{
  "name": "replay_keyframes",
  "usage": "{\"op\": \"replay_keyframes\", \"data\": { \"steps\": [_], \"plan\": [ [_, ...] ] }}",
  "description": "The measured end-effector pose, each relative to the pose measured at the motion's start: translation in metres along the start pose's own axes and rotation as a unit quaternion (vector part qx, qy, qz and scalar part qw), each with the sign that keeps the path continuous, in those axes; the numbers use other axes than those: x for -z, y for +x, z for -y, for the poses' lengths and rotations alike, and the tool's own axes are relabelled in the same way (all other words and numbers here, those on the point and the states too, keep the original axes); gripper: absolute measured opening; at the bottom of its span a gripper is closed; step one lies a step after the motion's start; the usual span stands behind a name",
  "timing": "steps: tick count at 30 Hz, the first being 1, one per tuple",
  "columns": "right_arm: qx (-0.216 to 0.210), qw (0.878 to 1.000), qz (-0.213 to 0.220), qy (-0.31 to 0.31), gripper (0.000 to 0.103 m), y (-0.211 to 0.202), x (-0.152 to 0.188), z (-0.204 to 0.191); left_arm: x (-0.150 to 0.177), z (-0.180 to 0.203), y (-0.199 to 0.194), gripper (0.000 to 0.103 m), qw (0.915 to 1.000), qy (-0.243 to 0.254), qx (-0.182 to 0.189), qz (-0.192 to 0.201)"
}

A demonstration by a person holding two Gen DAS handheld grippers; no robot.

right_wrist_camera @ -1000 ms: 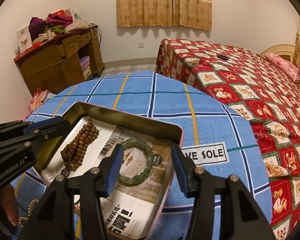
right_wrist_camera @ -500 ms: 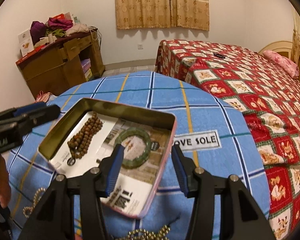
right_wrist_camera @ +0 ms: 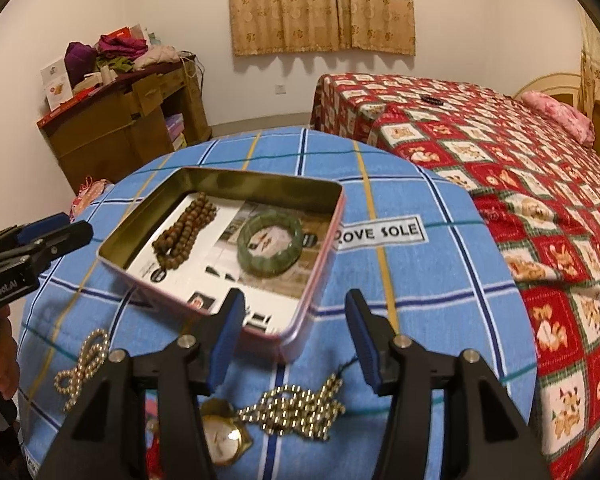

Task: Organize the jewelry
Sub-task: 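Grasp the pearl necklace with the left gripper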

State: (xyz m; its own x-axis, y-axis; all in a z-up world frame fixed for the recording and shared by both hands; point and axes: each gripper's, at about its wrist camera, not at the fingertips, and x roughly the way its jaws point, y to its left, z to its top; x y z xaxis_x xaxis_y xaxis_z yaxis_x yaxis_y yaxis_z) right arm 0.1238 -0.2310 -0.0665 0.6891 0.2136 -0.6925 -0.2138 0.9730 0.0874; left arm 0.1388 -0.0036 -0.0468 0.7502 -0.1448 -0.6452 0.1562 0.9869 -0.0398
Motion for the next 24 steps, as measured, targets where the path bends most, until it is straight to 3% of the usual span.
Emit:
{"op": "replay_keyframes", "data": {
  "steps": [24],
  "plan": [
    [-0.007,1.0,-0.021,0.0,0.058,-0.029,0.057,-0.012,0.085,0.012,-0.015,0.061,0.9975,0.003,-0.003,-0.07]
  ]
}}
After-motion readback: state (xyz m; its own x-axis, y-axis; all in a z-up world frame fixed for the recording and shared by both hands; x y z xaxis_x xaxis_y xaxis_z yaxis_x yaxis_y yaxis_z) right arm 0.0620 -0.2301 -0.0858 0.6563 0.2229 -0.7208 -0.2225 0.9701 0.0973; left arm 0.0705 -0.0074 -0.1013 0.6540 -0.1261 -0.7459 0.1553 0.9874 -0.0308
